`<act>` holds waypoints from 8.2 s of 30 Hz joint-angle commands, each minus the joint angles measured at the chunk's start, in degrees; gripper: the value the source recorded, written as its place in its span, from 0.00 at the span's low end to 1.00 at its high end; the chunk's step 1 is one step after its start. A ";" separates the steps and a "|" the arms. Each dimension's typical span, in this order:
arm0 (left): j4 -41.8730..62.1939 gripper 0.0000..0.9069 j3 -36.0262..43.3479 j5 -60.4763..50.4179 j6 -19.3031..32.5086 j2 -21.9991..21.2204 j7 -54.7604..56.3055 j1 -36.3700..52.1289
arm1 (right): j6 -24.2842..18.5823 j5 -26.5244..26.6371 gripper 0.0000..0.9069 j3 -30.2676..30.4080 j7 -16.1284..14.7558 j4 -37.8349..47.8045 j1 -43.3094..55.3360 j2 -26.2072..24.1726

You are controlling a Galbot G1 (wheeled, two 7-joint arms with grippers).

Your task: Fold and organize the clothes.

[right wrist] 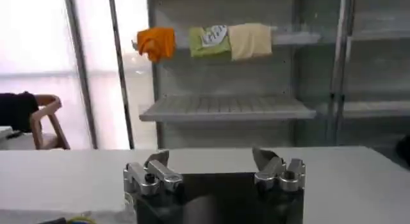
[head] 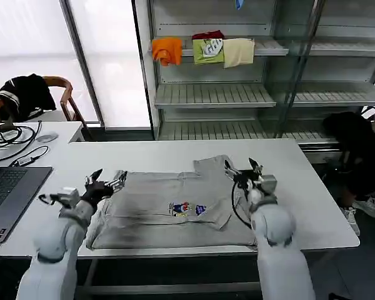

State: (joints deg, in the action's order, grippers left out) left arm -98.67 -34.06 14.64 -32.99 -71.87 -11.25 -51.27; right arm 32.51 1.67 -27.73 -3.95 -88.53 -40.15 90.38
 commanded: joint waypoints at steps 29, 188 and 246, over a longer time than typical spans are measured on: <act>30.76 0.13 3.73 -10.70 -0.13 -0.95 -6.78 15.58 | 0.64 -7.42 0.27 -0.43 -3.16 32.37 16.08 4.62; -0.48 0.00 -28.11 -7.60 8.23 22.26 -10.11 -13.89 | -12.96 10.79 1.00 -5.11 1.68 -26.18 -29.76 -12.15; -15.73 1.00 15.31 -7.01 -0.09 -12.42 4.35 -10.99 | -14.54 7.36 1.00 -3.88 2.17 -27.57 -32.08 -11.45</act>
State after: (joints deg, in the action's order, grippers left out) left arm -112.50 -20.96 -4.22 -33.06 -81.36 -12.84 -63.72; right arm 17.95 9.24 -31.69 -1.80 -116.24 -72.34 78.60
